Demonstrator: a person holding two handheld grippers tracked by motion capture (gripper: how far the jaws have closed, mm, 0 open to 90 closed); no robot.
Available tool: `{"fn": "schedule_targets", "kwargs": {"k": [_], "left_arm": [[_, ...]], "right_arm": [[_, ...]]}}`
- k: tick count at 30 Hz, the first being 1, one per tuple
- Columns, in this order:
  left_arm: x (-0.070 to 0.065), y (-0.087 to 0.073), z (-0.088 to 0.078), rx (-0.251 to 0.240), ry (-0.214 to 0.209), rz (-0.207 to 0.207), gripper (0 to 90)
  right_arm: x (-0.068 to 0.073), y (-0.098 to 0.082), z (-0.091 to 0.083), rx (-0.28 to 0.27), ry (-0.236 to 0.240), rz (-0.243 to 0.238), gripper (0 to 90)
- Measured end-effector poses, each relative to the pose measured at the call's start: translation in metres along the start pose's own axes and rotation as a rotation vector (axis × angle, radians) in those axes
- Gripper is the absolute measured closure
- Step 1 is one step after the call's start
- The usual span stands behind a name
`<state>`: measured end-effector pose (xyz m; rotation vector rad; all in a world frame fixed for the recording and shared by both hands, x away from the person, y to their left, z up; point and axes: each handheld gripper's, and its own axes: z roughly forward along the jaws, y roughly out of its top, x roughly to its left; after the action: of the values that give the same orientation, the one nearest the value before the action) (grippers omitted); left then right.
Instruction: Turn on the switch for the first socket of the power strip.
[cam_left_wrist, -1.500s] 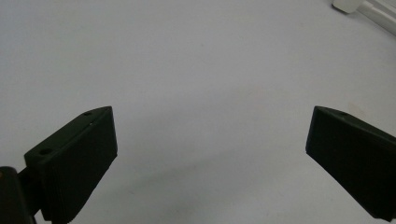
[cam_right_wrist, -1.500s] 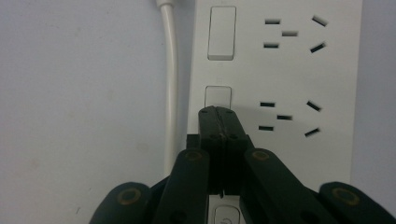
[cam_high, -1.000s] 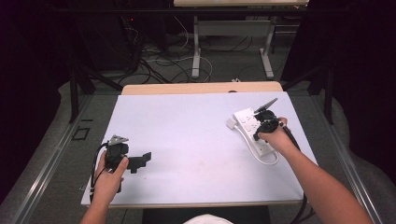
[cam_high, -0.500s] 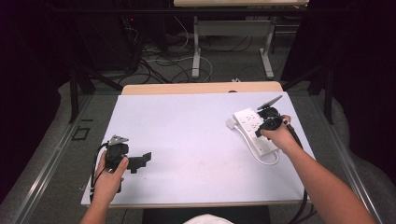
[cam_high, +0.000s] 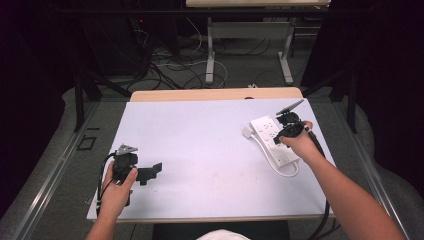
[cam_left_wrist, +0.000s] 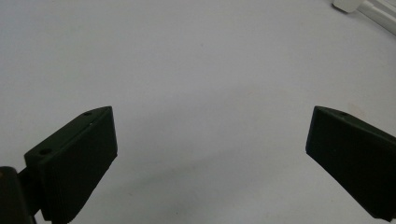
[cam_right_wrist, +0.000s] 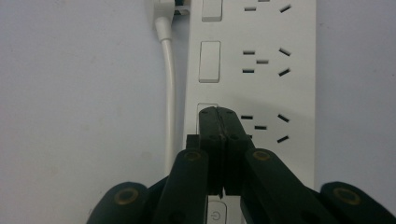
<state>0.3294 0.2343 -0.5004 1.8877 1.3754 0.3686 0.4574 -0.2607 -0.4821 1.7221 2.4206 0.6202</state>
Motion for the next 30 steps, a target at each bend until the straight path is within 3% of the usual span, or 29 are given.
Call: {"fn": "schedule_targets", "kwargs": {"k": [7,10,14,21,23,27,30], "left_arm": [[0.0,0.0,0.0,0.002,0.0,0.003,1.8],[0.001,0.0,0.0,0.003,0.0,0.0,1.8],[0.001,0.0,0.001,0.004,-0.001,0.001,1.8],[0.001,0.0,0.0,0.005,-0.001,0.003,1.8],[0.001,0.0,0.0,0.004,-0.001,0.001,1.8],[0.001,0.0,0.0,0.006,0.001,0.001,1.8],[0.001,0.0,0.0,0.006,0.001,0.001,1.8]], "right_arm": [[0.001,0.0,-0.003,-0.025,0.014,0.012,86.0],[0.0,0.0,-0.005,-0.038,0.016,-0.003,80.2],[0.001,0.002,-0.009,-0.057,0.058,0.036,68.3],[0.001,0.003,-0.016,-0.088,0.069,0.053,51.8],[0.0,0.003,-0.016,-0.104,0.073,0.048,49.8],[0.003,0.002,-0.018,-0.085,0.061,0.035,35.6],[0.005,0.002,-0.018,-0.086,0.076,0.034,31.5]]}}
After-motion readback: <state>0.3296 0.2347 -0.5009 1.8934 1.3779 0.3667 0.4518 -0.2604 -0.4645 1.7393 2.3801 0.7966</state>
